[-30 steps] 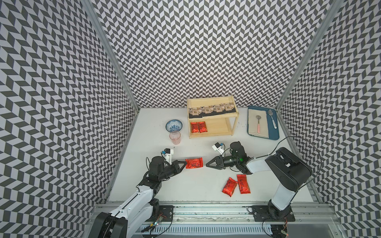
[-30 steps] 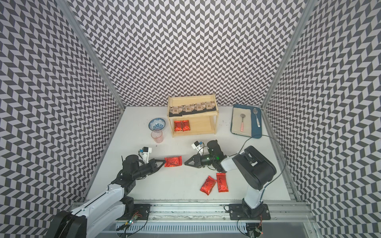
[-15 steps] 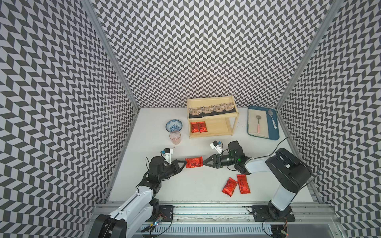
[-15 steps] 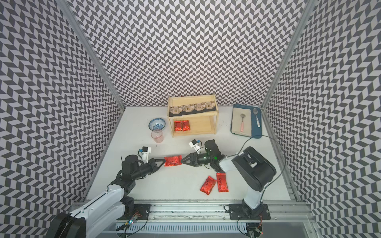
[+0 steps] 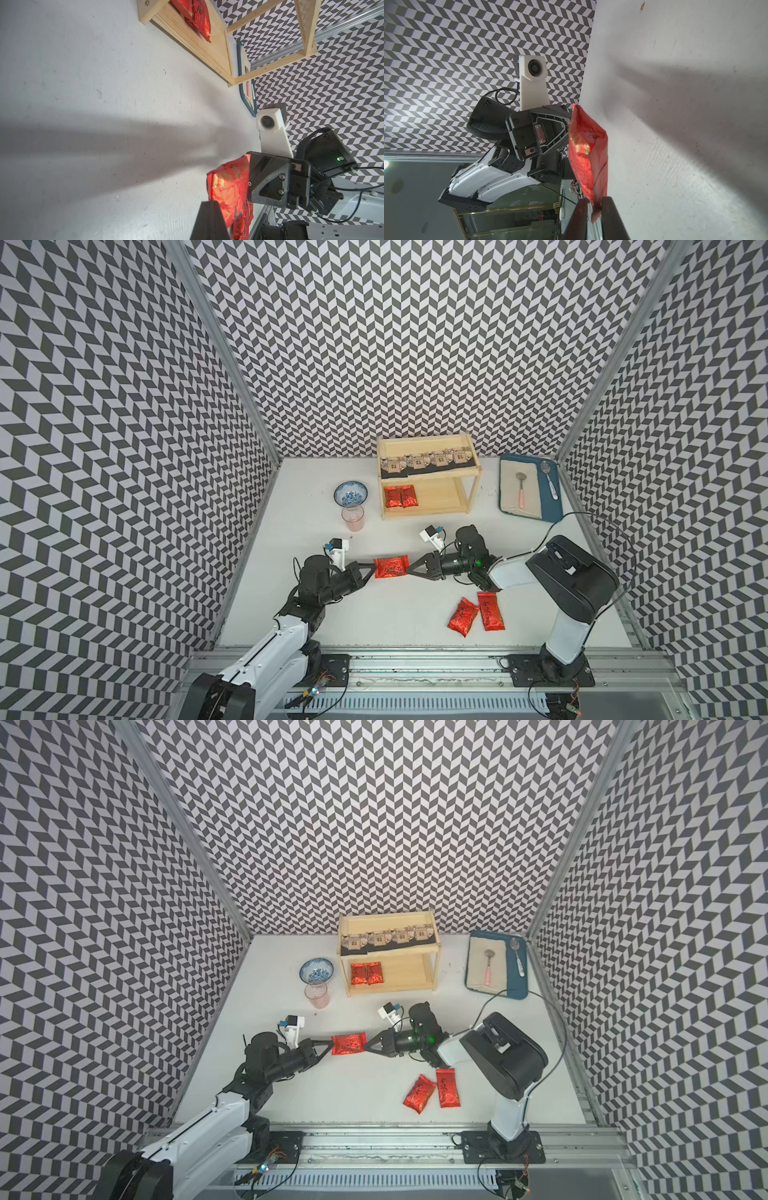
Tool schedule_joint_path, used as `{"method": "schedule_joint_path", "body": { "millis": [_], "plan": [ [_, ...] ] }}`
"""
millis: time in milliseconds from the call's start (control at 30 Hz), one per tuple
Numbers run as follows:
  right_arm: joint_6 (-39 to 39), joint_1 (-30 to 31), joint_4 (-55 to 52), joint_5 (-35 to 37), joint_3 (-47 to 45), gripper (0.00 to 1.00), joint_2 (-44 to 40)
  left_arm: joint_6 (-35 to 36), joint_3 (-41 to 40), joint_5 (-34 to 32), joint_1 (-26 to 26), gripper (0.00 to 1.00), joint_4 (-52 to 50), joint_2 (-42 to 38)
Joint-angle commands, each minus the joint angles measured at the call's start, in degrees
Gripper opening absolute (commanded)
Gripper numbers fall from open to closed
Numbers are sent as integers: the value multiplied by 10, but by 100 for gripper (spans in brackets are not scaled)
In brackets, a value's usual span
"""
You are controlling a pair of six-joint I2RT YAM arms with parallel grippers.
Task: Place the tea bags on the shelf by color
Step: Pick up the tea bag from the center of the board.
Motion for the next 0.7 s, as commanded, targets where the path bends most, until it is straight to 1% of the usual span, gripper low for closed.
{"method": "schedule_joint_path", "body": {
  "millis": [0,133,400,567,600,667],
  "plan": [
    [-5,4,8,2,17,12,13,1,21,9,1,0,10,-10],
    [-8,3,-16,6,25,0,16,2,23,9,1,0,6,-13],
    [-35,-7,-58,12,8,0,-14,13,25,3,4,0,-14,-30],
    [-29,-6,-55,14,7,0,-25,17,30,5,4,0,-14,-27],
    [-25,-6,-53,14,7,0,-27,19,34,5,4,6,-17,-24],
    [-13,-8,-45,20,5,0,-32,28,46,5,4,43,-33,-18]
  ]
}}
